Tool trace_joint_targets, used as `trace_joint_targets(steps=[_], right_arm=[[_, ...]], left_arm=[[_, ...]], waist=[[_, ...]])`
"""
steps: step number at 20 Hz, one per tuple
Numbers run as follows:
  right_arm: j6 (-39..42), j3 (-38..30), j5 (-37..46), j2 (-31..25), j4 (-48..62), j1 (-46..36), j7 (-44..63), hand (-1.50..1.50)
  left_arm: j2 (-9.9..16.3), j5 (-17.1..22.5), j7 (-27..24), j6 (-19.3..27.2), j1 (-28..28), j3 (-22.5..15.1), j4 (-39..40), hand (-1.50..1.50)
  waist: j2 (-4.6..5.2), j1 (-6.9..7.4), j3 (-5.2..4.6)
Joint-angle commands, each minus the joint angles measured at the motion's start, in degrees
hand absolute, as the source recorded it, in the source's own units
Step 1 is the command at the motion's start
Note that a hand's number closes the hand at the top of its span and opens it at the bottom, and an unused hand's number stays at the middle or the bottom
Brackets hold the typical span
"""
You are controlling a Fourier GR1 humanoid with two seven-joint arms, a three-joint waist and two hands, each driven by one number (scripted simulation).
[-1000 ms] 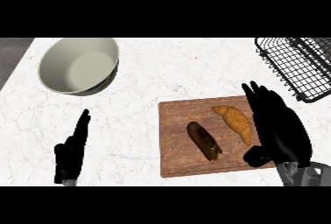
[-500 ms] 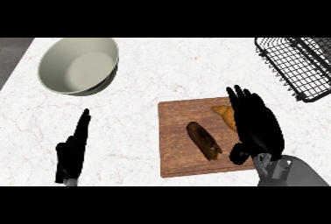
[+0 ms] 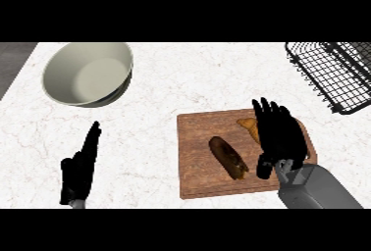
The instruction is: Pick the croissant from the cutting board and place it in the tiered basket
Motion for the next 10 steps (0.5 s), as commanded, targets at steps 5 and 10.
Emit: trace_joint_targets(steps=[5, 10], right_arm=[[1.4, -1.8, 2.8, 2.2, 4.2, 1.9, -0.9, -1.50], [4.9, -4.0, 3.0, 3.8, 5.3, 0.5, -0.7, -1.50]], left_arm=[[-0.7, 0.7, -3.5, -2.7, 1.5, 1.5, 6.1, 0.00], [-3.0, -1.5, -2.2, -0.3, 3.6, -0.3, 3.1, 0.00]], waist=[[0.34, -0.25, -0.40], [0.27, -0.15, -0.38]])
